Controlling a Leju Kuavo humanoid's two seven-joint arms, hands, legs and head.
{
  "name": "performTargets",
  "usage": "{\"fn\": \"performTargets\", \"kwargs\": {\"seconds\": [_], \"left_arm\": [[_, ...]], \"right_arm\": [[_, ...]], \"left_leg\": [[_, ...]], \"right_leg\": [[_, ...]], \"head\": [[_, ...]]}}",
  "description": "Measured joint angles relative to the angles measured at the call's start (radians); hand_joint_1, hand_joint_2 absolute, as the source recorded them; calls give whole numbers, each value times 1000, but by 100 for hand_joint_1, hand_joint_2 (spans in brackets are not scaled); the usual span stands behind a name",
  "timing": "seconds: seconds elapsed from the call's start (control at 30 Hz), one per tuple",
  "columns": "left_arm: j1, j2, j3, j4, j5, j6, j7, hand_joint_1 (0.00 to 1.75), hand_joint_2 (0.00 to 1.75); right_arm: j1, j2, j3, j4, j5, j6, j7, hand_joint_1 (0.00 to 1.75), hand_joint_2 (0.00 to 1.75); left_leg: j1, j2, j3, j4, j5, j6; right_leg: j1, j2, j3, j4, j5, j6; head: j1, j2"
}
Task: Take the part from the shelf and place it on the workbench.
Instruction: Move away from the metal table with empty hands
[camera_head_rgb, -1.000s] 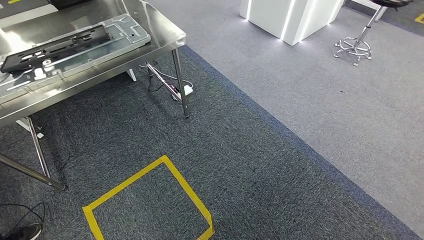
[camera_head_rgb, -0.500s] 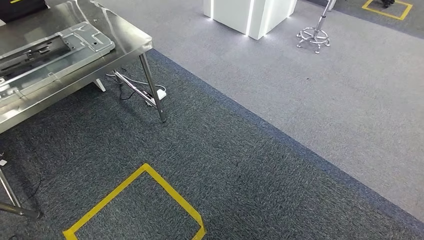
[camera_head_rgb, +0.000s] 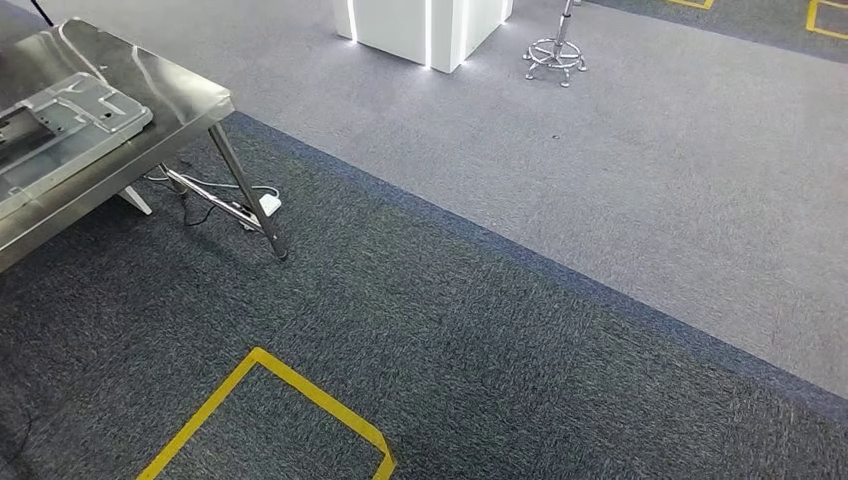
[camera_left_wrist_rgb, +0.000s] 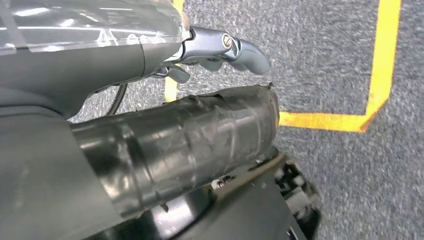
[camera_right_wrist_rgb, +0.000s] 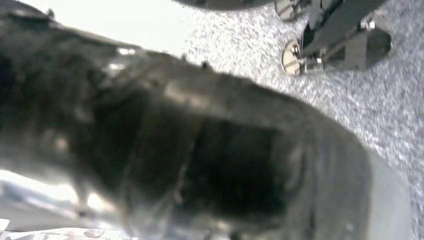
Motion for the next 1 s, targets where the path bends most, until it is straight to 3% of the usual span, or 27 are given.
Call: {"fn": "performTargets", "kwargs": {"seconds": [0.07, 0.1, 0.17, 0.2, 0.23, 0.27, 0.33, 0.4, 0.43, 0.47, 0.53, 0.6, 0.67, 0.7, 0.73, 0.8, 0.87, 0.93, 1.0], "left_arm": [[0, 0, 0, 0, -1, 0, 0, 0, 0], [1, 0, 0, 0, -1, 0, 0, 0, 0], [5, 0, 0, 0, -1, 0, -1, 0, 0], [7, 0, 0, 0, -1, -1, -1, 0, 0], [8, 0, 1, 0, -1, -1, -1, 0, 0], [8, 0, 1, 0, -1, -1, -2, 0, 0], [8, 1, 2, 0, -2, -1, -2, 0, 0], [6, 2, 4, 0, -3, -1, -3, 0, 0], [5, 2, 4, 0, -3, -1, -4, 0, 0], [3, 2, 5, 0, -3, -1, -4, 0, 0], [1, 2, 5, 0, -4, -1, -4, 0, 0], [3, 2, 6, 0, -6, 0, -5, 0, 0], [6, 2, 6, 0, -8, 0, -4, 0, 0], [7, 2, 7, 0, -9, 0, -3, 0, 0], [6, 2, 7, 0, -10, 0, -2, 0, 0], [5, 1, 7, 0, -11, 0, -1, 0, 0], [4, 0, 8, 0, -11, -2, 0, 0, 0], [2, 0, 8, 0, -12, -5, 5, 0, 0], [-2, 0, 9, 0, -12, -10, 10, 0, 0]], "right_arm": [[-2, 0, -2, 0, -2, 1, -4, 0, 0], [-3, 0, -3, 0, -3, 1, -7, 0, 0], [-4, 0, -6, 0, -4, 1, -11, 0, 0], [-4, 0, -8, 0, -4, 0, -12, 0, 0], [-4, 0, -9, 0, -4, -1, -12, 0, 0], [-4, 0, -10, 0, -4, -2, -13, 0, 0], [-6, 0, -13, 0, -3, -3, -14, 0, 0], [-7, 1, -14, 0, 0, -4, -15, 0, 0], [-7, 1, -14, 0, 4, -4, -15, 0, 0], [-5, 1, -14, 0, 10, -4, -15, 0, 0], [-2, 1, -14, 0, 21, -4, -17, 0, 0], [-4, 0, -14, 0, 27, -4, -20, 0, 0], [-7, 0, -14, 0, 28, -4, -22, 0, 0], [-7, 0, -14, 0, 28, -4, -23, 0, 0], [-6, 0, -14, 0, 29, -4, -23, 0, 0], [-5, 0, -14, 0, 31, -4, -23, 0, 0], [-6, 1, -14, 0, 33, -4, -23, 0, 0], [-5, 0, -14, 0, 35, -6, -23, 0, 0], [-2, 0, -14, 0, 35, -9, -23, 0, 0]], "left_leg": [[6, -39, -23, 57, -42, -9], [8, -63, -48, 115, -76, -12], [10, -84, -106, 242, -128, -15], [10, -87, -122, 273, -129, -15], [10, -89, -121, 266, -110, -14], [10, -93, -103, 222, -75, -12], [11, -129, -48, 90, -8, -4], [10, -163, -19, 17, 13, 2], [8, -166, -18, 12, 10, 4], [7, -157, -16, 8, 13, 9], [9, -134, -10, -5, 23, 24], [10, -106, -8, -14, 30, 36], [7, -77, -11, -15, 30, 39], [6, -63, -12, -14, 29, 40], [6, -50, -12, -14, 27, 39], [6, -27, -9, -10, 22, 33], [3, -11, -8, -3, 14, 22], [-1, 3, -5, 0, 7, 10], [2, 10, 3, 0, 2, -1]], "right_leg": [[-3, 15, 1, -7, 7, -13], [-2, 23, 0, -7, 8, -17], [1, 44, -3, -6, 9, -21], [2, 57, -3, -5, 10, -21], [2, 69, -3, -3, 10, -21], [2, 82, -3, -1, 9, -21], [3, 106, -4, 5, 8, -17], [2, 127, -10, 8, 10, -7], [0, 137, -14, 8, 12, 0], [-2, 147, -17, 6, 16, 8], [-2, 121, -26, 21, 4, 16], [-1, 67, -65, 104, -49, 20], [-3, 43, -123, 226, -108, 26], [-5, 40, -140, 264, -118, 28], [-7, 36, -138, 265, -108, 31], [-10, 16, -78, 162, -47, 34], [-6, -19, -15, 45, -7, 28], [3, -27, -1, 11, -7, 17], [3, -9, -1, 6, -3, 3]], "head": [[0, 0], [0, 0], [0, 0], [0, 0], [0, 0], [0, 0], [0, 0], [0, 0], [0, 0], [0, 0], [1, 0], [3, 0], [4, 0], [4, 0], [4, 0], [5, 0], [4, 0], [3, 0], [2, 0]]}}
